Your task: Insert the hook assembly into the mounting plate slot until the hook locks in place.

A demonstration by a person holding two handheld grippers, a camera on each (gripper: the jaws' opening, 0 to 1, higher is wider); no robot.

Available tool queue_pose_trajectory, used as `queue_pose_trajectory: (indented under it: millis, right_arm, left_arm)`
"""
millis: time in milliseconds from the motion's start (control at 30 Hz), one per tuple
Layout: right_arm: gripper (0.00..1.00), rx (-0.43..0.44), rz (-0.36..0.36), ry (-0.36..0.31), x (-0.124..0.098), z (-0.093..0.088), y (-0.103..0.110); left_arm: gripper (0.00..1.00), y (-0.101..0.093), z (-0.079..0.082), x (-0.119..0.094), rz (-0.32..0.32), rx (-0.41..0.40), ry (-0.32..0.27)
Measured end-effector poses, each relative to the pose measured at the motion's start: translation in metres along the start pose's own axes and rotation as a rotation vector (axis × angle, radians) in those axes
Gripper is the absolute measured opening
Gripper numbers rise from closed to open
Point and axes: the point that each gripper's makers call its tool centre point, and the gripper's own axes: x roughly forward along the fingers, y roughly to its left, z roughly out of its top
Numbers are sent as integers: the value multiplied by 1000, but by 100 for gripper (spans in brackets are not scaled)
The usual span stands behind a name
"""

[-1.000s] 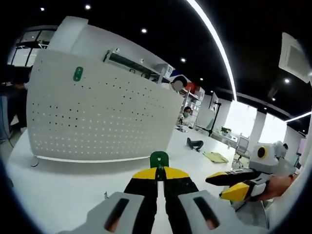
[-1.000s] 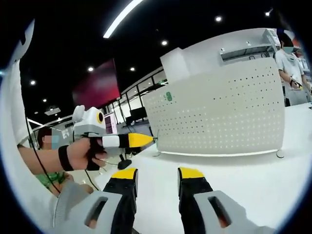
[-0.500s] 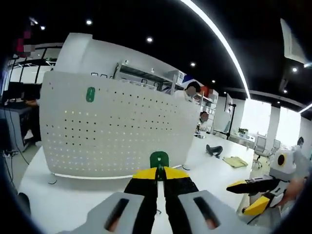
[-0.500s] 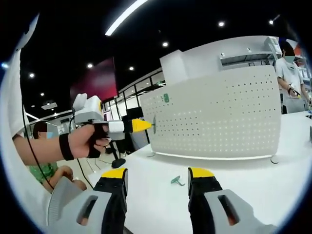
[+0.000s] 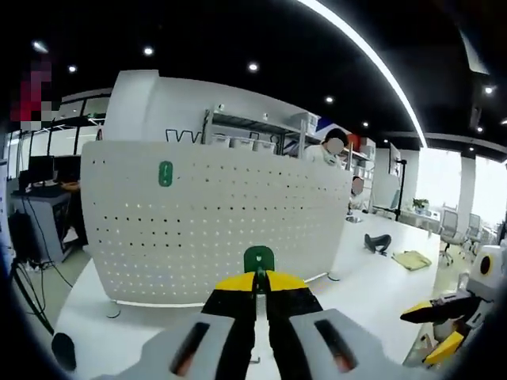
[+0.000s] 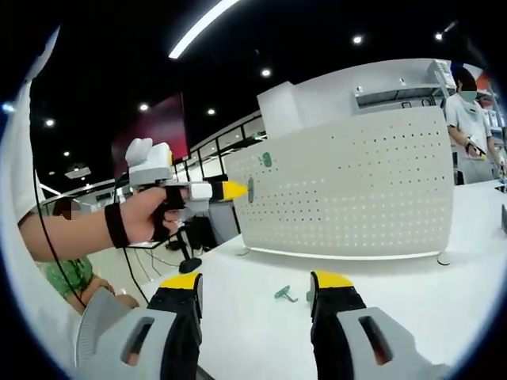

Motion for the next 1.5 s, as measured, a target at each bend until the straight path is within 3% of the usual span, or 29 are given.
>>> queue_pose_trajectory:
  millis: [233, 567, 667, 833, 1067, 1500]
  right_arm:
    - [56, -1, 5, -3, -2, 1, 2]
    - [55, -10, 24, 6, -7, 4, 4]
    - [55, -14, 31, 9, -8, 5, 5]
    - [55, -23, 44, 15, -9, 7, 8]
    - [55, -29, 48, 18, -12, 7, 9]
    - [55, -52, 12, 0, -23, 10, 0]
  left_arm:
    - [3, 15, 10, 6, 84, 14, -20]
    - [3, 31, 15, 12, 155, 23, -28]
    - [3, 35, 19, 13, 188, 67, -33]
    - [3, 41, 21, 14, 221, 53, -43]
    - [3, 43, 25, 22, 226, 40, -53]
    - [3, 53, 43, 43, 260, 89, -72]
